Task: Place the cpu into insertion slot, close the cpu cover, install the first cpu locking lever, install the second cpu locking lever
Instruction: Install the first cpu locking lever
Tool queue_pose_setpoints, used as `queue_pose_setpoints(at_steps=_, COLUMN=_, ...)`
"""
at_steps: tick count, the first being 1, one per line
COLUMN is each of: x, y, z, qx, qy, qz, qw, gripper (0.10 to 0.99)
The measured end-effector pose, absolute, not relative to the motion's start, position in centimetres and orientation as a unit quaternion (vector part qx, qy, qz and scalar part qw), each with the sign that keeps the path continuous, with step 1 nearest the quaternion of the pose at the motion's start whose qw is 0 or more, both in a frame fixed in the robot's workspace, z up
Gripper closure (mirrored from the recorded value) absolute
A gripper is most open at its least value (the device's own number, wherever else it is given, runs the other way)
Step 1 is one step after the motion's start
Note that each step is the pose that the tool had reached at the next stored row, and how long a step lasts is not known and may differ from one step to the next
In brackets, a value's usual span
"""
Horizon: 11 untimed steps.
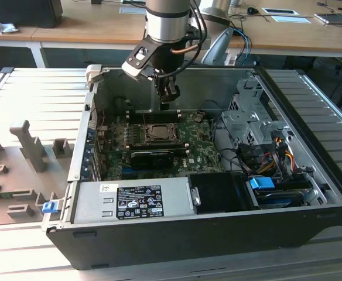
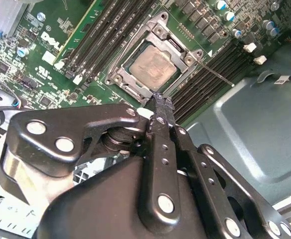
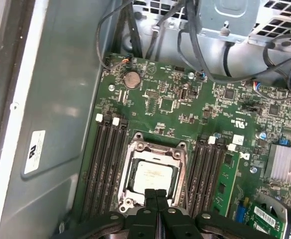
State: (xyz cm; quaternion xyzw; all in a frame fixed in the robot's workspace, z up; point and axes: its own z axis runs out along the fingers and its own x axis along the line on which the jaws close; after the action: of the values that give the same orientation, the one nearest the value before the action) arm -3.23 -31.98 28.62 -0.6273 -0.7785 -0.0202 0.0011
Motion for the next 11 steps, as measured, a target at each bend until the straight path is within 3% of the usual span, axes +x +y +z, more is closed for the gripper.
queue_pose_setpoints(at_steps=11, x=-3.27, y=-32.0, z=28.61, qx=-0.547, qy=-0.837, qz=-0.02, qw=0.003, gripper=0.98)
